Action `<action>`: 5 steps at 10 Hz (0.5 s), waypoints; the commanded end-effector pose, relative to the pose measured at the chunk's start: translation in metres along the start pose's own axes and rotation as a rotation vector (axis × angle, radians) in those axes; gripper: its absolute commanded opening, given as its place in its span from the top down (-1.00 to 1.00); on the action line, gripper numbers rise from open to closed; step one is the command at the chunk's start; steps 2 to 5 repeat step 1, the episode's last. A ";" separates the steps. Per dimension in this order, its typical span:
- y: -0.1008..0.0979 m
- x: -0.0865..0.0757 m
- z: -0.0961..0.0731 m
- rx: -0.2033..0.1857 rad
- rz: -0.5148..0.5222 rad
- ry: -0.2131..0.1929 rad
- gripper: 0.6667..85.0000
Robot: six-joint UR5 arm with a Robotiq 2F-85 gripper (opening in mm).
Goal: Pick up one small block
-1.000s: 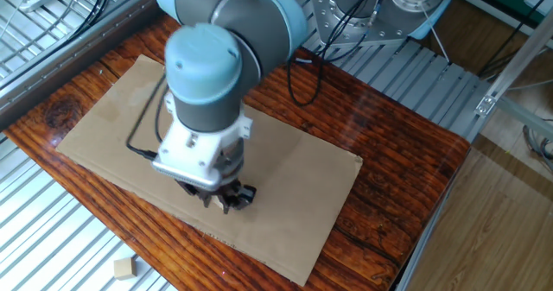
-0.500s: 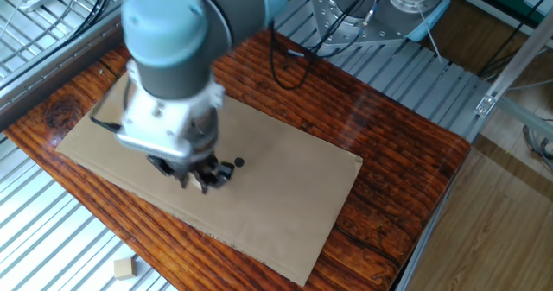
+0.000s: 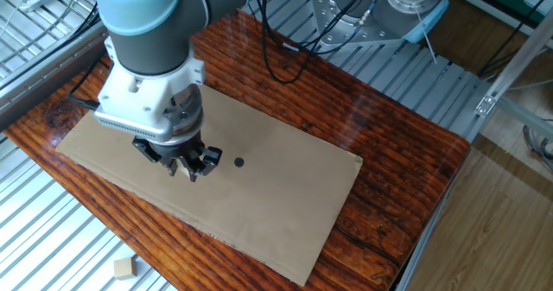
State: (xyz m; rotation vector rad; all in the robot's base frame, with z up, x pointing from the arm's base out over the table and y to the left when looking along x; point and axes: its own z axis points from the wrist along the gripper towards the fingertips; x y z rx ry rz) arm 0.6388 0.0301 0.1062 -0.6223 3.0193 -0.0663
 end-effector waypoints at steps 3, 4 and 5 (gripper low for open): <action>-0.002 -0.001 0.000 -0.012 0.000 -0.003 0.94; -0.002 -0.001 0.000 -0.012 0.000 -0.003 0.94; -0.002 -0.001 0.000 -0.012 0.000 -0.003 0.94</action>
